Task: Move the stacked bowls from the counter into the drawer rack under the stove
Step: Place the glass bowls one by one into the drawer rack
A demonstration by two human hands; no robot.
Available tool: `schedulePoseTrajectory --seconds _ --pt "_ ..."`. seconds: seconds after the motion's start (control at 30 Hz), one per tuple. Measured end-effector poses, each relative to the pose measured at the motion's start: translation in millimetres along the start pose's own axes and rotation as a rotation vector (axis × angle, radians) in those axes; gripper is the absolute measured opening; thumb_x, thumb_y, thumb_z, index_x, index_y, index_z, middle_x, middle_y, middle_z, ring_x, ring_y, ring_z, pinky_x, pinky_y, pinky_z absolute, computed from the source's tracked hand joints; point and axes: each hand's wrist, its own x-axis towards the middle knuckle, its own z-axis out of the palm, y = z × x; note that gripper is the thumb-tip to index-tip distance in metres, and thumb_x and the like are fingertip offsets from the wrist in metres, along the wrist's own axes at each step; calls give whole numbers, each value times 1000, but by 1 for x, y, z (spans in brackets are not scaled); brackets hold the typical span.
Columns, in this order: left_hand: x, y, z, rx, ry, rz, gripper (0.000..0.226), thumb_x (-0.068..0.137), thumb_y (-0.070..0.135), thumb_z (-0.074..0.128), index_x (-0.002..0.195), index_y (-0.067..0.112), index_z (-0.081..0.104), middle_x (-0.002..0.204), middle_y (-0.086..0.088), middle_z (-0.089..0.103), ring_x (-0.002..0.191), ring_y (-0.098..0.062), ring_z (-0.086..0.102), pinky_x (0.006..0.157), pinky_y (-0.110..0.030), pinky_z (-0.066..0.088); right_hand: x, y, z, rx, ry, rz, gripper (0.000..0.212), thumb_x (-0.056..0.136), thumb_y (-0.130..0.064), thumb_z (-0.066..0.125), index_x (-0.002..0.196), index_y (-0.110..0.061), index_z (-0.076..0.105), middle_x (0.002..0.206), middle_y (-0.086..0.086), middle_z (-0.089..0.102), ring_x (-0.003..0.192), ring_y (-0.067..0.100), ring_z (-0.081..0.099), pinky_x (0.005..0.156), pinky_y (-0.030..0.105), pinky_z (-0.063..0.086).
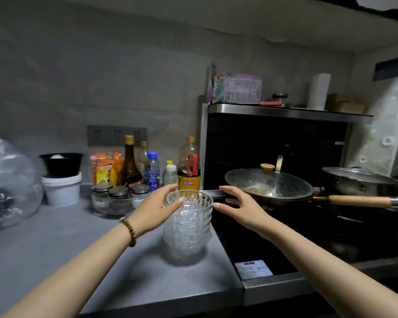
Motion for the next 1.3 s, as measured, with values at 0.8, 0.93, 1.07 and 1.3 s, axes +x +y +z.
schedulePoseTrajectory --seconds 0.8,0.93,1.07,1.3 --pt "13 -49 39 -292 -42 -200 108 54 78 61 143 28 28 150 3 35 134 -14 35 109 -36 31 32 21 48 -33 -48 -102 21 73 -36 76 78 -16 72 129 -6 61 124 6 50 112 41 35" --pt "15 -40 31 -278 14 -164 96 60 73 61 141 34 27 151 4 32 132 -12 33 106 -37 31 28 12 44 44 -13 -148 21 70 -43 75 74 -22 71 116 -14 67 117 0 55 111 41 37" --pt "22 -12 18 -419 55 -70 105 55 79 62 142 37 22 150 5 33 128 -7 36 103 -32 34 24 -6 29 208 23 -166 22 67 -43 73 75 -22 74 109 -11 71 109 1 63 104 36 43" --pt "16 49 36 -758 60 70 86 64 64 67 133 59 17 137 33 20 99 27 49 84 -23 53 -7 -24 -15 487 73 -104 29 77 -26 72 97 -6 74 100 -1 76 96 2 68 75 4 47"
